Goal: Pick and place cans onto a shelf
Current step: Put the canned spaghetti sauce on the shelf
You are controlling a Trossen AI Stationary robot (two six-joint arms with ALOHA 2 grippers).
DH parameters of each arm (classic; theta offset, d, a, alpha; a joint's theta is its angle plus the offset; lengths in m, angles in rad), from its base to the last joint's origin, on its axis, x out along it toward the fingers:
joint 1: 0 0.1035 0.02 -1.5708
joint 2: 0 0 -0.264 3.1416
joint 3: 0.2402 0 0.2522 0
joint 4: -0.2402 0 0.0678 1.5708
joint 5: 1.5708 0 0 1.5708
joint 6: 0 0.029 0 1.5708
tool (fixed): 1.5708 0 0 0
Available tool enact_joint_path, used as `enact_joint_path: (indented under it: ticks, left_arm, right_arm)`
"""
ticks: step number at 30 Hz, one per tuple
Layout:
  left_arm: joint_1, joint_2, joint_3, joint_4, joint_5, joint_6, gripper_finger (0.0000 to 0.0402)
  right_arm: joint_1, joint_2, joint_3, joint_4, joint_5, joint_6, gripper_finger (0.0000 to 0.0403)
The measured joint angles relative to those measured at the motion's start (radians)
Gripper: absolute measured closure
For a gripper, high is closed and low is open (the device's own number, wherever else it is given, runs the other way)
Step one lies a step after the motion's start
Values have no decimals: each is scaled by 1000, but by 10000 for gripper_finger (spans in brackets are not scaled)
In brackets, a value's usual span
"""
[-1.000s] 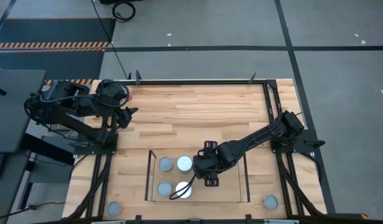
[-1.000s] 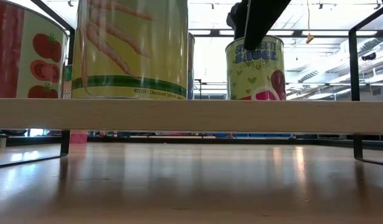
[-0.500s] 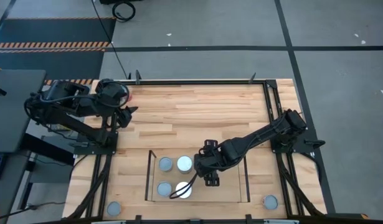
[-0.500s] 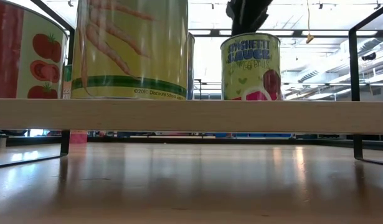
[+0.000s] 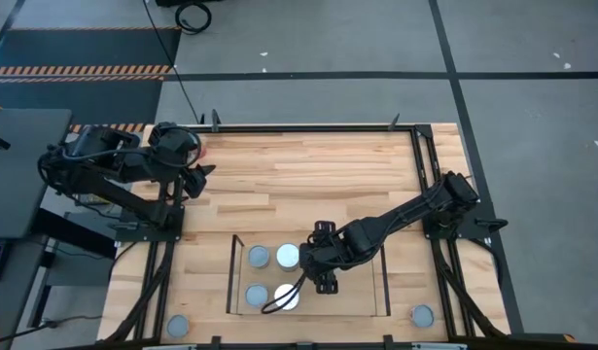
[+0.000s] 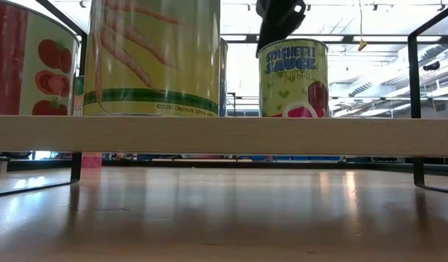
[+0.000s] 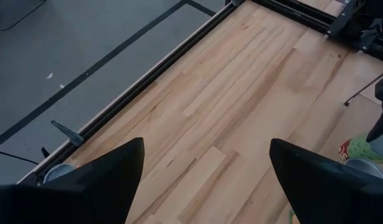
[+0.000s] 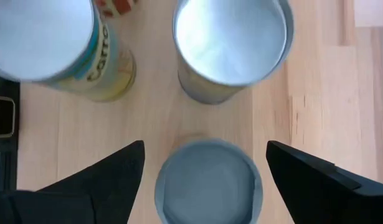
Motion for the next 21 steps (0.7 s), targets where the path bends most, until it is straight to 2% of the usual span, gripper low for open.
enact_joint_path:
  ticks: [7, 21]
  left_arm:
    - [0, 0, 0, 0, 0, -3, 49]
    - [0, 0, 0, 0, 2, 5, 49]
  right_arm:
    - [-21, 2, -75, 117, -9, 31, 75]
    - [-23, 3, -66, 67, -30, 53, 85]
